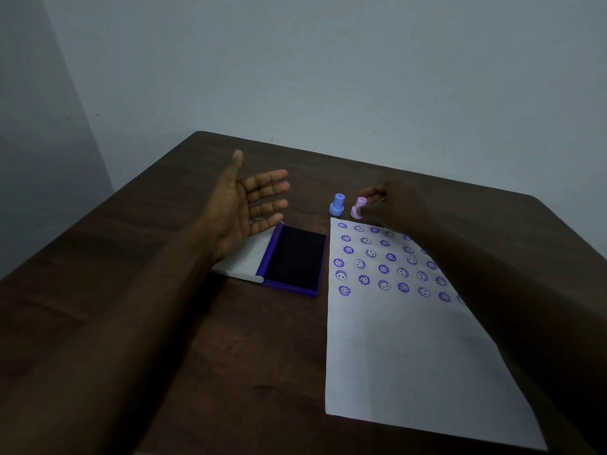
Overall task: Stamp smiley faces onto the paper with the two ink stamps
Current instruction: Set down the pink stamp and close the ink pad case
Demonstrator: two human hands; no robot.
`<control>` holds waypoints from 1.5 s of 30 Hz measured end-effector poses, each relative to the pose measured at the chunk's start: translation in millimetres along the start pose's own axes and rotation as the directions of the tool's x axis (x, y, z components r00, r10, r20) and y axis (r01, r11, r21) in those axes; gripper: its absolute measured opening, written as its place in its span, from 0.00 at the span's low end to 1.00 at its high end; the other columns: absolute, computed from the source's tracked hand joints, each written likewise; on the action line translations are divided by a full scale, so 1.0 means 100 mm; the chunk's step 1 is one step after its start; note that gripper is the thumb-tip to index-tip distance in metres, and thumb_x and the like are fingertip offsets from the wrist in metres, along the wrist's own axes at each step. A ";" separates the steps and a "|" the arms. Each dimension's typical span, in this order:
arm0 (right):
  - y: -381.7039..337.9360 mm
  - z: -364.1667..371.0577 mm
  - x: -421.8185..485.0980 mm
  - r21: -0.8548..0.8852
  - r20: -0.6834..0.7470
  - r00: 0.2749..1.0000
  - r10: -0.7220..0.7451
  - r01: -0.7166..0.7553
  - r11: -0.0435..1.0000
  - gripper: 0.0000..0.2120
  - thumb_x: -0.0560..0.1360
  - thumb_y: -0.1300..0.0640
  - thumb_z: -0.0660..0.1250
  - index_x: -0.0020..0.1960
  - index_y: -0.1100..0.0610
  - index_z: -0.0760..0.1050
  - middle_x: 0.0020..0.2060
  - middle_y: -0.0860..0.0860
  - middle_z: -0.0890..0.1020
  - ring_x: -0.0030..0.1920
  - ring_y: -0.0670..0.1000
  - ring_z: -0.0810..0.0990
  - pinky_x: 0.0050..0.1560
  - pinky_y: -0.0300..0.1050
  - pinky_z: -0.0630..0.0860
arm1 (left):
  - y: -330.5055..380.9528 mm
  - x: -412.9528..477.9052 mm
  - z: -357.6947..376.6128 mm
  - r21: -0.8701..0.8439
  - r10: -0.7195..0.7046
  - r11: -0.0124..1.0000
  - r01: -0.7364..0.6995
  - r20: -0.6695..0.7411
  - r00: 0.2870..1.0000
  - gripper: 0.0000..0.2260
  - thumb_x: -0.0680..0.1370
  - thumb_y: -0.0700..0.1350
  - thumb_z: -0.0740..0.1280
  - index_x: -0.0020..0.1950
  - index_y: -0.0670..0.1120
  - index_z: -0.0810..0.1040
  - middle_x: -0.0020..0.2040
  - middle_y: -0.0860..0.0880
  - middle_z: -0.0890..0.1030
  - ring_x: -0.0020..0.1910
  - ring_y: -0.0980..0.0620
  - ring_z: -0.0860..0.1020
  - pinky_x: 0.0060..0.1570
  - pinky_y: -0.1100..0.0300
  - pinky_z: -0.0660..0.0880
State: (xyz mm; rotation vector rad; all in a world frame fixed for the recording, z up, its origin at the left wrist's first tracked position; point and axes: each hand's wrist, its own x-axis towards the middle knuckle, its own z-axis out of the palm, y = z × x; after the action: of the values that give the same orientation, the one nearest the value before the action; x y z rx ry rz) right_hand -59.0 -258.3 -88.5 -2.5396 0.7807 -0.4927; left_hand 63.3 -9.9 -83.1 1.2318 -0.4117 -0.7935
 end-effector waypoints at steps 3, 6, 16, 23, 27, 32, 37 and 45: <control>-0.03 0.00 -0.06 0.017 -0.028 0.999 0.016 -0.016 1.000 0.10 0.70 0.54 0.73 0.50 0.54 0.85 0.43 0.50 0.86 0.42 0.47 0.82 0.45 0.39 0.78 | 0.00 0.01 -0.01 -0.006 0.002 1.000 -0.002 0.007 1.000 0.30 0.79 0.67 0.47 0.59 0.51 0.81 0.54 0.50 0.84 0.49 0.54 0.81 0.43 0.58 0.77; -0.07 -0.07 -0.13 0.050 -0.073 0.996 0.060 -0.056 0.997 0.23 0.67 0.51 0.76 0.61 0.53 0.79 0.51 0.50 0.83 0.45 0.45 0.78 0.39 0.29 0.67 | 0.01 0.02 -0.04 -0.003 0.010 1.000 -0.010 0.006 1.000 0.29 0.79 0.66 0.49 0.59 0.51 0.81 0.53 0.51 0.84 0.48 0.54 0.82 0.42 0.59 0.77; -0.61 -0.17 -0.96 -0.036 0.268 0.961 -0.064 0.077 0.996 0.50 0.58 0.32 0.75 0.75 0.39 0.58 0.74 0.45 0.66 0.74 0.49 0.64 0.71 0.53 0.66 | 0.13 0.00 -0.17 0.479 0.154 0.876 -0.056 -0.167 0.974 0.13 0.78 0.53 0.65 0.59 0.50 0.78 0.51 0.53 0.80 0.48 0.54 0.79 0.41 0.60 0.74; -0.78 -0.08 -1.05 -0.204 0.419 0.905 -0.068 0.168 0.964 0.61 0.54 0.29 0.74 0.78 0.45 0.49 0.79 0.52 0.53 0.78 0.56 0.54 0.74 0.56 0.59 | 0.03 0.12 -0.42 0.707 0.223 0.706 0.040 -0.276 0.935 0.05 0.74 0.52 0.71 0.41 0.54 0.78 0.42 0.55 0.79 0.45 0.55 0.78 0.55 0.51 0.78; -0.82 -0.06 -1.06 -0.267 0.443 0.895 -0.059 0.194 0.944 0.60 0.57 0.30 0.75 0.78 0.49 0.49 0.78 0.52 0.56 0.76 0.55 0.58 0.74 0.53 0.59 | 0.05 0.12 -0.43 0.762 0.216 0.640 0.099 -0.303 0.928 0.10 0.76 0.56 0.67 0.42 0.50 0.77 0.45 0.48 0.81 0.48 0.49 0.80 0.50 0.52 0.79; -0.78 -0.03 -1.05 -0.269 0.424 0.905 -0.050 0.178 0.947 0.60 0.55 0.27 0.73 0.78 0.47 0.50 0.79 0.52 0.55 0.78 0.59 0.52 0.75 0.57 0.54 | 0.10 0.12 -0.42 0.567 0.002 0.792 0.224 -0.370 0.929 0.23 0.80 0.59 0.59 0.60 0.42 0.77 0.53 0.43 0.81 0.43 0.50 0.79 0.37 0.58 0.74; -0.83 -0.06 -1.07 -0.266 0.439 0.897 -0.050 0.183 0.947 0.56 0.58 0.30 0.73 0.78 0.45 0.50 0.79 0.50 0.54 0.78 0.60 0.46 0.76 0.58 0.47 | 0.15 0.08 -0.43 0.510 -0.063 0.824 0.246 -0.349 0.935 0.24 0.78 0.63 0.58 0.56 0.43 0.77 0.49 0.44 0.81 0.42 0.49 0.79 0.39 0.56 0.75; -0.83 -0.08 -1.07 -0.267 0.450 0.892 -0.051 0.189 0.945 0.56 0.60 0.31 0.73 0.78 0.45 0.49 0.79 0.50 0.53 0.78 0.59 0.45 0.76 0.58 0.44 | 0.34 -0.05 -0.41 0.467 0.022 0.881 0.074 -0.198 0.980 0.26 0.78 0.65 0.56 0.62 0.48 0.78 0.57 0.47 0.83 0.54 0.49 0.81 0.54 0.51 0.76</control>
State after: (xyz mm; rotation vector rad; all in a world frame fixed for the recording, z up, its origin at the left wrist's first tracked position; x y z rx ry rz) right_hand -109.2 -134.6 -62.0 -2.8389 0.5612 0.1880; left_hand 98.2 25.3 -63.4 1.7627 -0.4406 -0.5988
